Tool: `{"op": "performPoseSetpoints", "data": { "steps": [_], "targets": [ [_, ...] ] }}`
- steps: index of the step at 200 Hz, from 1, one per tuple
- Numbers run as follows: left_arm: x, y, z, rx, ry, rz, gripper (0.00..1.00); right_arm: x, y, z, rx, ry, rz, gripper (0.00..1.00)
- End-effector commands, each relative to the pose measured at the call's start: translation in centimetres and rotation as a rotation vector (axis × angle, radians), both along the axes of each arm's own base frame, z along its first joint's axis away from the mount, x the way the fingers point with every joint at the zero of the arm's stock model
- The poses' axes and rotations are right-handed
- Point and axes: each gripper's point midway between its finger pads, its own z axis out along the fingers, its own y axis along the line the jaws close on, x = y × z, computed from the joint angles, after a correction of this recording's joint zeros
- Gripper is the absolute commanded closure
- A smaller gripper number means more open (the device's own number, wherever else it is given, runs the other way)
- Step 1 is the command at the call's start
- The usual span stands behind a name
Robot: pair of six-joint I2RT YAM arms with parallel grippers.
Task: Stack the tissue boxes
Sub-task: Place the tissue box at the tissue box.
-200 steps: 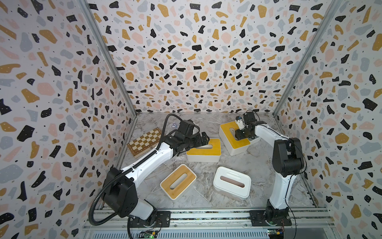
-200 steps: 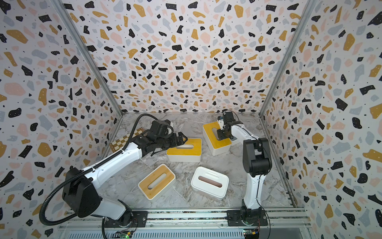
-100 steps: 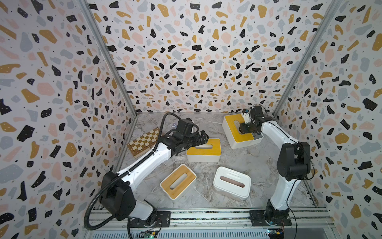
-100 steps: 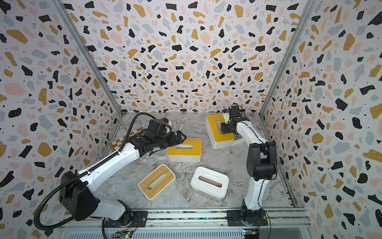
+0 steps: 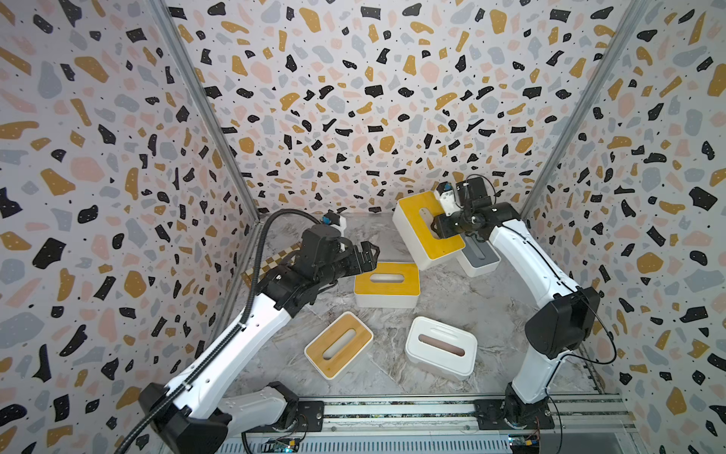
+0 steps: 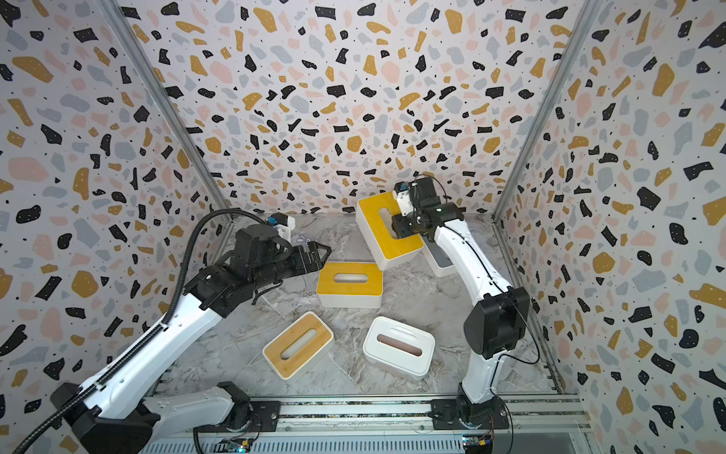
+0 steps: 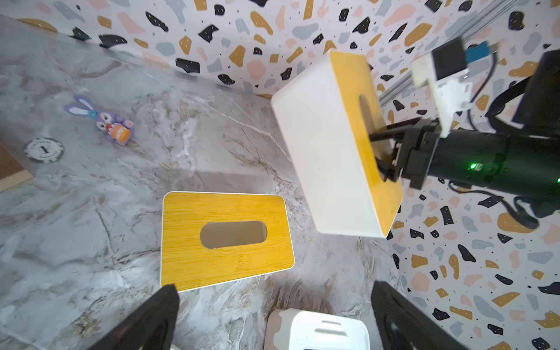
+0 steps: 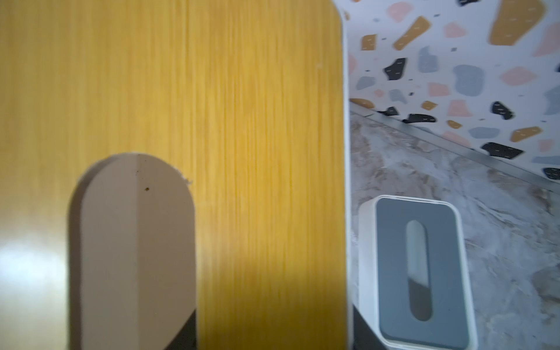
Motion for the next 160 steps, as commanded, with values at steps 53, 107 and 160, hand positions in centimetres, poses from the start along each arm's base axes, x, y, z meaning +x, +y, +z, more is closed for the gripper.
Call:
{"op": "performPoseSetpoints", "data": {
  "steps": [53,107,160],
  "targets": [
    [-1.6,2.0,-3.3,0.027,0.067,0.046,0.01,-4.8,6.7,-2.1,-0.077,0.081,0.213,0.72],
    [-1.2,1.9,-4.6,0.024,0.092,0.067,0.00,-4.8,9.2,-5.2,-0.121,0.125,0.269,0.72],
    [-0.9,2.2,-5.2,0.050,0.097,0.079,0.00,-4.7,9.8,-7.0,-0.156,0.146,0.293,0.56]
  ]
}}
